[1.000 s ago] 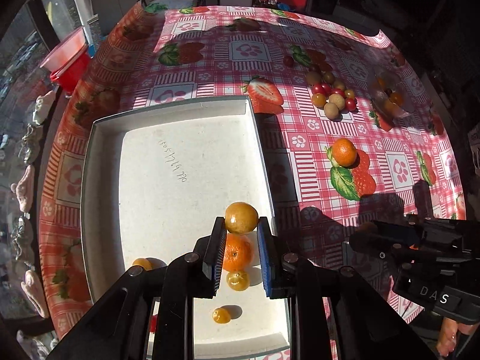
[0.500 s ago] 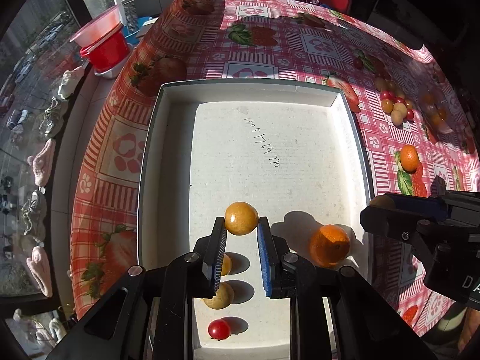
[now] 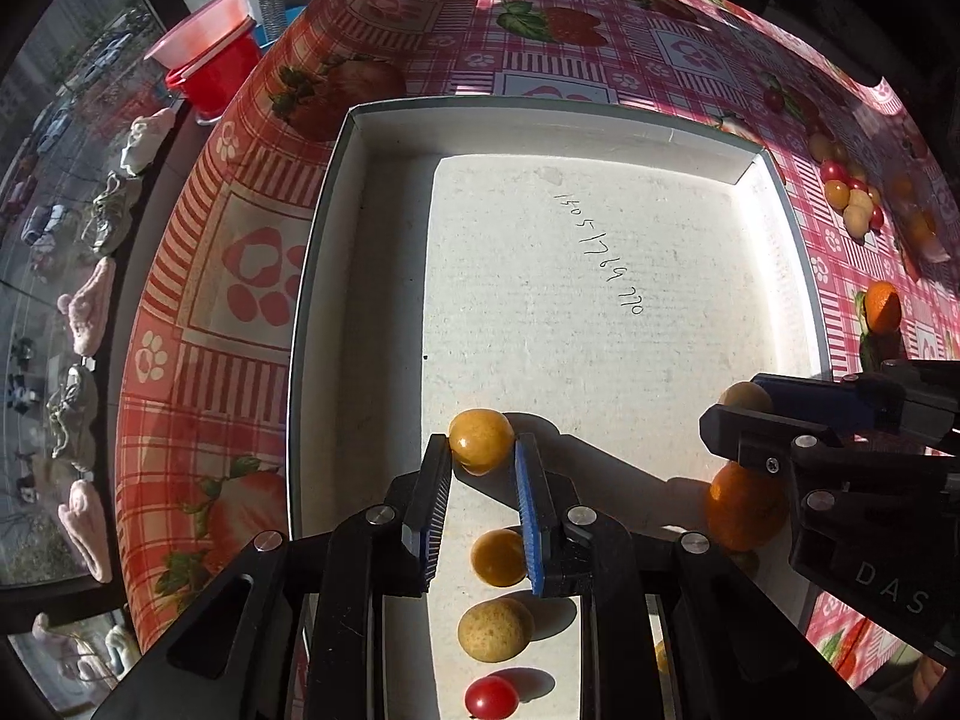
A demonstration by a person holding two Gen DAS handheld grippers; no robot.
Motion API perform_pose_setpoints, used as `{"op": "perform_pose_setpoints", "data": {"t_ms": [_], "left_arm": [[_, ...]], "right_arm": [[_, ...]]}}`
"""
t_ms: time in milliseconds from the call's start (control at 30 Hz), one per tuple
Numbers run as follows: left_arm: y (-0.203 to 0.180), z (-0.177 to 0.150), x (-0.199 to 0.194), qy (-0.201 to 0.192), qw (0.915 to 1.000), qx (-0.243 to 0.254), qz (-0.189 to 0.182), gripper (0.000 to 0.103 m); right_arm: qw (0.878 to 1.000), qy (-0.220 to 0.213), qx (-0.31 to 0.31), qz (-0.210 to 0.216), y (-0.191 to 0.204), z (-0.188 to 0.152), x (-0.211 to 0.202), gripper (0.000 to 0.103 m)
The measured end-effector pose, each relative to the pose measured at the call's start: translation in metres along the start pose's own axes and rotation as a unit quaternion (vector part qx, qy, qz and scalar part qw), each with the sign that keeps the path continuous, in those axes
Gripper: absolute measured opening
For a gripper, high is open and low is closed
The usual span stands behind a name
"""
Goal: Organize fruits
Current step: 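Carry the yellow tomato and kiwi into the tray with both tools, then open both, then grasp a tangerine with the left tool while the right tool grasps a red cherry tomato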
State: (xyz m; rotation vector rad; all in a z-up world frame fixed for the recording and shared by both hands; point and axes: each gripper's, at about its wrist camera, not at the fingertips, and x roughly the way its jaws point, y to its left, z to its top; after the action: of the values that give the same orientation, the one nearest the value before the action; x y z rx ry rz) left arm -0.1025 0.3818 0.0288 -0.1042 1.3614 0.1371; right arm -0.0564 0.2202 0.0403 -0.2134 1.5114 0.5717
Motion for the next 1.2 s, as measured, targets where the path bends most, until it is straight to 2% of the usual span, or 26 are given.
{"op": "perform_pose_setpoints", "data": {"t_ms": [200, 267, 300, 367, 400, 500, 567, 633, 833, 1033, 1200], "left_arm": [[-0.004, -0.001, 0.003, 0.005, 0.9999, 0.009, 0.005, 0.023], [-0.004, -0.001, 0.004, 0.007, 0.9999, 0.01, 0.009, 0.025], [-0.005, 0.0, 0.004, 0.008, 0.9999, 0.01, 0.012, 0.042], [-0.004, 0.0, 0.003, 0.002, 0.9994, 0.004, 0.035, 0.062], [-0.002, 0.0, 0.002, -0.002, 0.9995, 0.0, 0.033, 0.064], [0.0, -0.001, 0.002, 0.007, 0.9996, -0.002, 0.029, 0.064], [-0.003, -0.002, 0.0, 0.007, 0.9994, 0.003, 0.033, 0.064], [-0.006, -0.003, -0.003, 0.008, 0.9994, 0.004, 0.033, 0.064], [-0.021, -0.007, -0.018, 0.002, 0.9995, 0.014, 0.029, 0.064], [-0.052, -0.008, -0.032, 0.001, 0.9989, 0.041, 0.02, 0.064], [-0.081, -0.005, -0.044, -0.006, 0.9976, 0.069, 0.004, 0.064]], "right_arm": [[1.0, 0.007, -0.001, -0.007, 0.0, -0.002, 0.008, 0.029], [1.0, 0.009, -0.004, -0.005, 0.002, -0.003, 0.009, 0.033], [1.0, 0.01, -0.005, -0.001, 0.002, -0.003, 0.009, 0.037], [1.0, 0.008, -0.004, -0.009, 0.003, -0.002, 0.008, 0.041], [1.0, 0.008, -0.001, -0.005, 0.001, -0.002, 0.008, 0.044], [1.0, 0.001, 0.009, 0.015, -0.001, -0.003, 0.003, 0.052], [0.999, -0.01, 0.009, 0.03, -0.001, -0.004, -0.004, 0.065], [0.999, -0.02, 0.011, 0.036, 0.001, -0.005, -0.013, 0.087], [0.998, -0.045, 0.035, 0.039, -0.01, -0.012, -0.037, 0.087], [0.996, -0.046, 0.072, 0.024, -0.046, -0.03, -0.052, 0.087], [0.992, -0.048, 0.114, 0.004, -0.091, -0.048, -0.065, 0.087]]}}
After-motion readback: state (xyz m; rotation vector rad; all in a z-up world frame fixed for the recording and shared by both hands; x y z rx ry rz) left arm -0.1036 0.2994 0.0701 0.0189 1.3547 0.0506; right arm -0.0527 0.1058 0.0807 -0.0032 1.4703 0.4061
